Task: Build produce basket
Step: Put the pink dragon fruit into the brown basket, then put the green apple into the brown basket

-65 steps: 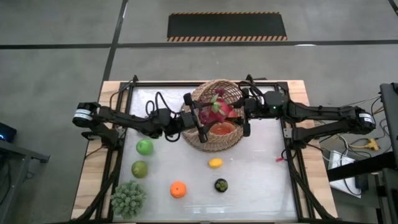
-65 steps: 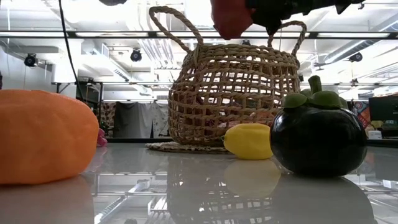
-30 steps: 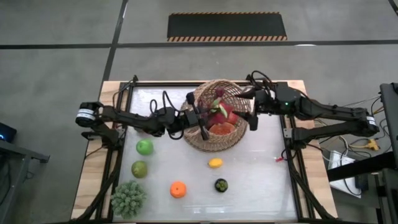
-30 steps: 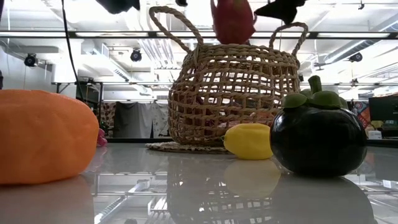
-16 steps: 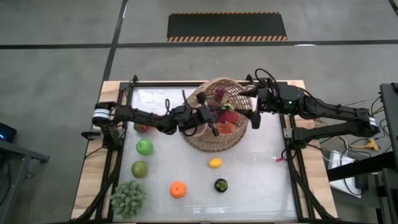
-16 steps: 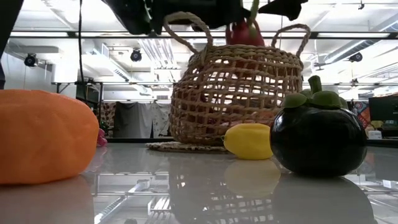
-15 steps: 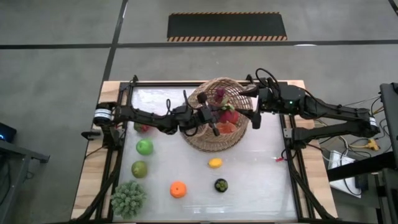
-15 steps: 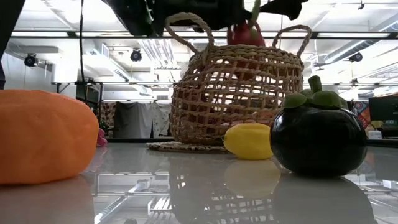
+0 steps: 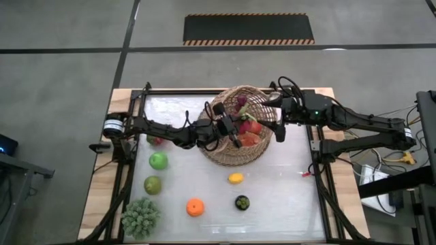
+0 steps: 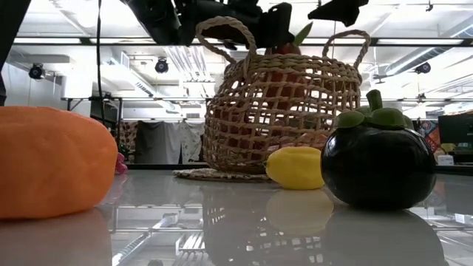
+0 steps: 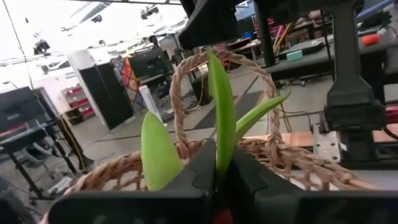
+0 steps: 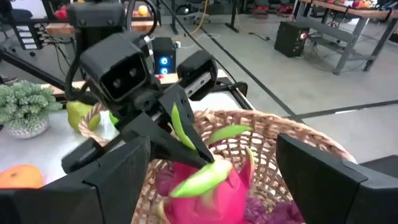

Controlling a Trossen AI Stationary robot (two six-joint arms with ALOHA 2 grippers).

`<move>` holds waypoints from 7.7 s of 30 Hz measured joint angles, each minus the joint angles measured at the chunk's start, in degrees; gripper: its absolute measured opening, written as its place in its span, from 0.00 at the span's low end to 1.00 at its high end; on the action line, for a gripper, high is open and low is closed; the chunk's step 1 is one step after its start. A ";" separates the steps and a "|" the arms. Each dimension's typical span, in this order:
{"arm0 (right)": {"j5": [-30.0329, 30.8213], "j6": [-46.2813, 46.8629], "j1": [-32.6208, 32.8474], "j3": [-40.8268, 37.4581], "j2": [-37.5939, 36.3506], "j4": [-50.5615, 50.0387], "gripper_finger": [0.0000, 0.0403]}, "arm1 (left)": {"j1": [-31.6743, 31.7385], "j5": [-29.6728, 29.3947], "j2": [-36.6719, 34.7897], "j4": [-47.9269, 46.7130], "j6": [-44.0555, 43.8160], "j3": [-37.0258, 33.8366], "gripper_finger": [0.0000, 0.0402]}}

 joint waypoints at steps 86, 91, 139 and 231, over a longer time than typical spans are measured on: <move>0.00 -2.20 22.47 9.67 7.27 -10.96 0.81 | -19.66 13.60 -31.07 -105.94 -65.52 0.00 0.31; 0.85 -3.42 22.47 9.64 7.65 -11.00 0.81 | -19.46 9.81 -32.03 -105.33 -65.18 0.56 0.31; 1.57 -3.47 22.45 7.98 8.83 -12.97 0.81 | -24.20 17.55 -25.34 -132.14 -88.01 3.51 0.54; 1.38 -1.20 22.45 8.00 8.83 -12.16 0.81 | -23.31 9.80 -36.75 -112.33 -101.54 -20.66 0.79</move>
